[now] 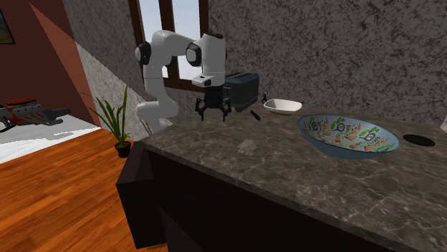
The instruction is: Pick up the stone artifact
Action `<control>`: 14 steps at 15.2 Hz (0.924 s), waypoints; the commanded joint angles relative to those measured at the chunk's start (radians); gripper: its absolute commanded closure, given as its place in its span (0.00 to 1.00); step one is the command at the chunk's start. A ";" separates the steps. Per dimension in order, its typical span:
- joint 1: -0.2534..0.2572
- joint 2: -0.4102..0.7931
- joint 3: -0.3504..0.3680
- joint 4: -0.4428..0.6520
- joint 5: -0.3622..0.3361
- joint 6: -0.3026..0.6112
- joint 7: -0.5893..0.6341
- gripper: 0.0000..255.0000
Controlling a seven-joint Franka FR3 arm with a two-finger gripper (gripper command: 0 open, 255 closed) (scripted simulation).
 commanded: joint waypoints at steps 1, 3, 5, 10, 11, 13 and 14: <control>0.006 0.095 0.039 0.083 -0.039 -0.003 0.101 0.00; 0.023 0.194 0.065 0.171 -0.088 -0.012 0.192 0.00; 0.053 0.298 0.081 0.269 -0.143 -0.029 0.280 0.00; 0.181 0.569 0.072 0.577 -0.278 -0.114 0.464 0.00; 0.214 0.627 0.064 0.655 -0.303 -0.140 0.493 0.00; 0.261 0.701 0.048 0.763 -0.331 -0.178 0.522 0.00; 0.256 0.697 0.047 0.742 -0.329 -0.161 0.522 0.00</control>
